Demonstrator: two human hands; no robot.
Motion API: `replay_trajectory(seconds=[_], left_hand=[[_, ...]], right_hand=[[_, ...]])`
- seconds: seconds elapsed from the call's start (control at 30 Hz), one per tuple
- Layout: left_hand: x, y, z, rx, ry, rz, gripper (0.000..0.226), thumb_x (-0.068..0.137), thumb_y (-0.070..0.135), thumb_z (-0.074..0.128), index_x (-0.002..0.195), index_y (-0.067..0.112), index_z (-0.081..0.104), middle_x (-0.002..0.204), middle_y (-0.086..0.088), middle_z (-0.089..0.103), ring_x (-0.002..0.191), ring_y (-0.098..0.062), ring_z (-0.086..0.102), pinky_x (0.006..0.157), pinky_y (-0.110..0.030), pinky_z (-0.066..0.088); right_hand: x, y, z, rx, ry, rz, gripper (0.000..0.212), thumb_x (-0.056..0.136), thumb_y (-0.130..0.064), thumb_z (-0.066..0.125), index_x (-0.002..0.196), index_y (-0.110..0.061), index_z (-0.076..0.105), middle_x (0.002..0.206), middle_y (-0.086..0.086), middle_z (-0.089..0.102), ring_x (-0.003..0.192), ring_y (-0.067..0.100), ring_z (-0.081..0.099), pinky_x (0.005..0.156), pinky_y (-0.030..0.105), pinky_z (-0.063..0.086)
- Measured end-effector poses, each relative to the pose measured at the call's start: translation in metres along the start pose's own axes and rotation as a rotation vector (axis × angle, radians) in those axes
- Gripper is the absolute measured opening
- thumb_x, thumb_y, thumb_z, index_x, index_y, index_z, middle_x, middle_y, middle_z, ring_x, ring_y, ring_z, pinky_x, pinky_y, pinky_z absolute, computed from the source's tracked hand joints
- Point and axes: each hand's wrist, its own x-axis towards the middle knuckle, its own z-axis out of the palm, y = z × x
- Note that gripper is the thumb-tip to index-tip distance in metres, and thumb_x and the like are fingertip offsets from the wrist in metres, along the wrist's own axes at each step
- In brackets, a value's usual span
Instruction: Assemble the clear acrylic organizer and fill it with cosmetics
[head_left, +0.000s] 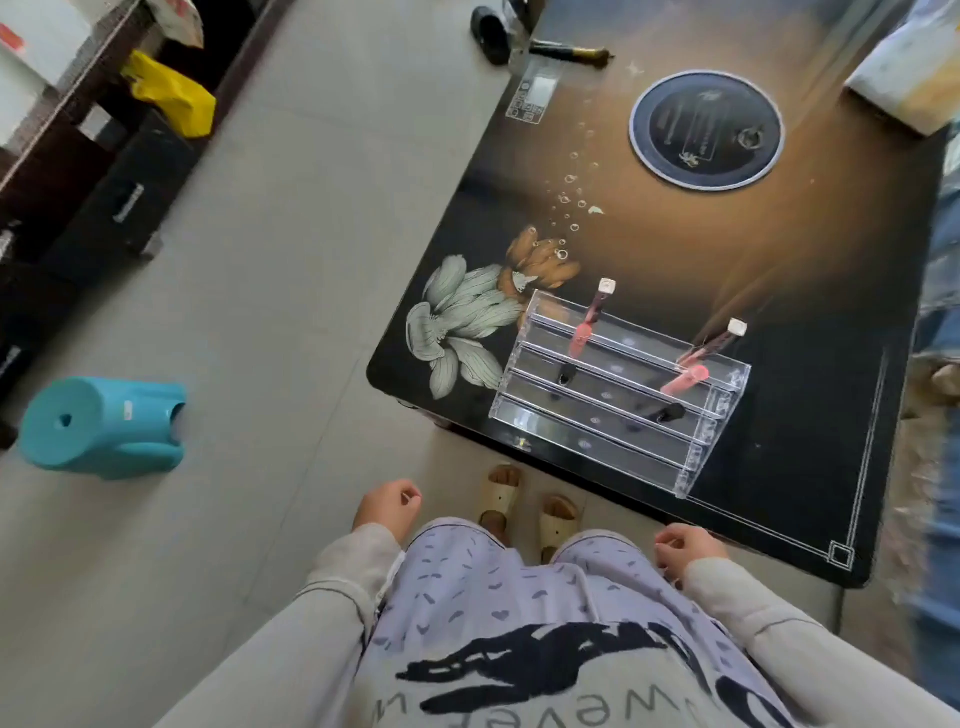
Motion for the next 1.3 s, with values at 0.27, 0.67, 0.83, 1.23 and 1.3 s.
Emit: replay_trajectory(seconds=[0.27,0.67,0.83,1.23,1.3], left_hand=[[-0.075,-0.079,0.077,-0.182,-0.026,-0.232,0.022,0.090,0.012,0.049,0.099,0.005,0.067,0.085,-0.013,0.064,0.089,-0.026,0.063,0.073,-0.023,0.042],[-0.144,-0.154,0.127,-0.435,-0.037,-0.542,0.027,0.094,0.017,0.048,0.113,0.003,0.061,0.122,-0.013,0.064,0.113,-0.025,0.058,0.087,-0.024,0.043],[-0.133,-0.178,0.108,-0.464,-0.055,-0.592,0.023,0.094,0.019,0.046,0.103,0.009,0.065,0.119,-0.012,0.065,0.111,-0.027,0.058,0.084,-0.024,0.043],[-0.045,-0.266,-0.056,-0.513,0.112,-0.406,0.030,0.086,0.007,0.052,0.058,0.018,0.056,0.064,-0.009,0.063,0.058,-0.020,0.053,0.070,-0.025,0.049],[-0.025,-0.275,-0.084,-0.495,0.120,-0.355,0.039,0.085,0.005,0.051,0.051,0.025,0.048,0.053,0.004,0.054,0.047,-0.013,0.049,0.059,-0.018,0.043]], right_hand=[[0.007,-0.038,0.007,-0.455,-0.117,-0.230,0.019,0.087,-0.008,0.052,0.096,-0.006,0.069,0.086,0.011,0.066,0.074,0.020,0.055,0.056,0.020,0.040],[-0.025,-0.129,0.069,-0.742,-0.246,-0.567,0.020,0.087,-0.007,0.047,0.087,-0.011,0.066,0.081,0.009,0.061,0.075,0.022,0.055,0.070,0.028,0.050],[-0.031,-0.162,0.099,-0.768,-0.257,-0.578,0.018,0.087,-0.005,0.047,0.082,-0.014,0.061,0.080,0.009,0.060,0.072,0.022,0.055,0.062,0.022,0.046],[-0.045,-0.228,0.181,-0.475,-0.112,-0.397,0.024,0.084,-0.002,0.052,0.067,-0.016,0.060,0.061,0.006,0.058,0.057,0.021,0.052,0.055,0.024,0.043],[-0.053,-0.231,0.192,-0.465,-0.089,-0.375,0.016,0.084,-0.002,0.054,0.075,-0.009,0.065,0.066,0.010,0.060,0.063,0.024,0.054,0.061,0.029,0.047]])
